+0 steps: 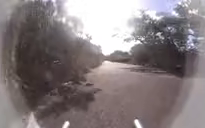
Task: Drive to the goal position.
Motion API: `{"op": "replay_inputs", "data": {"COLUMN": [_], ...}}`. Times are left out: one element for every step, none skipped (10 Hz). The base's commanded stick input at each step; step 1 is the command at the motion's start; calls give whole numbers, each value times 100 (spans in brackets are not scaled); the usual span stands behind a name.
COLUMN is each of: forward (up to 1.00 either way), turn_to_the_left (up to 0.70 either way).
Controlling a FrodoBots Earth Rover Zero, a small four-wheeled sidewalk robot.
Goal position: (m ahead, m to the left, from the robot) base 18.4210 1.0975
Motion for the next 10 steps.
{"op": "replay_inputs", "data": {"forward": [70, 70, 70, 70, 70, 70, 70, 70, 70, 70], "turn_to_the_left": [-31, -34, -23, -14, -5, 0, 0, 0, 0, 0]}}
